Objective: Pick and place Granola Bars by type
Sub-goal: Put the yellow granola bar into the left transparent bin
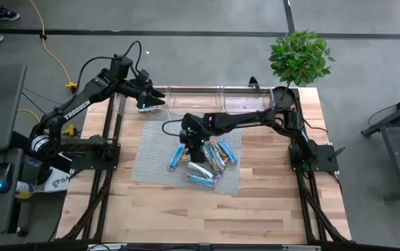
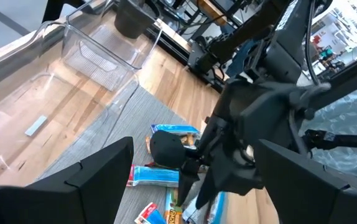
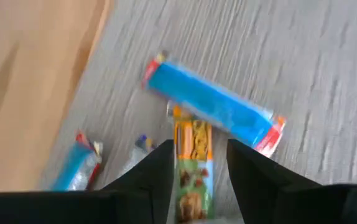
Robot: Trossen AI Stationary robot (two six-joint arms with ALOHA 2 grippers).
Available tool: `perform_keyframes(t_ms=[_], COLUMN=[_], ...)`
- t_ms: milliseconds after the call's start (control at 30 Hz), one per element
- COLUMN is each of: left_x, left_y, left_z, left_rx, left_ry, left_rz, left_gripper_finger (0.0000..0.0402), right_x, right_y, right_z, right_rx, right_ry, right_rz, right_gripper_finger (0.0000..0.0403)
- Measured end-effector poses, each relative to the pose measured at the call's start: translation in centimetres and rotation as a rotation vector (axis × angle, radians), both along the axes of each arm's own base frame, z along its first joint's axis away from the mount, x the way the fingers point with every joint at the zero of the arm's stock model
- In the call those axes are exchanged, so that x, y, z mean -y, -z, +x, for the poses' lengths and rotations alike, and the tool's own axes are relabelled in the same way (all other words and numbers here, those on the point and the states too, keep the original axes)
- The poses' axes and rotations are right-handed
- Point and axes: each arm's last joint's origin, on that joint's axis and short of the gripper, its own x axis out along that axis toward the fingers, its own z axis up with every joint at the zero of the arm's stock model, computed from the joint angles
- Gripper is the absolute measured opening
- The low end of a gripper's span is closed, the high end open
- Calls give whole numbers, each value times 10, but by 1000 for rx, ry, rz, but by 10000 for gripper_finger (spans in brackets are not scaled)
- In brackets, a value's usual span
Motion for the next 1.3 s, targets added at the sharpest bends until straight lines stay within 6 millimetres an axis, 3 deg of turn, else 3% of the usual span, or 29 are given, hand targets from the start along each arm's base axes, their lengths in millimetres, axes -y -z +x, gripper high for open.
perform_keyframes(t_ms=[167,467,633,967,1300], left_x=[0,0,0,0,0], left_y=[0,0,0,0,0], left_z=[0,0,0,0,0], left_rx=[-1,-2,-3,-3,-3], left_ry=[-1,-4,-4,-5,-6], left_rz=[1,2,1,-3,-7], left_gripper_finger=[330,330,330,330,330], right_x=[-9,-7,-7,7,-7], right_y=[9,11,31,32,47], right_z=[-1,-2,-1,0,3], right_rx=[-37,-40,-96,-72,-100], right_ry=[-52,-86,-127,-101,-142], right_rz=[-59,-89,-95,-80,-67], right_gripper_finger=[135,135,136,185,193])
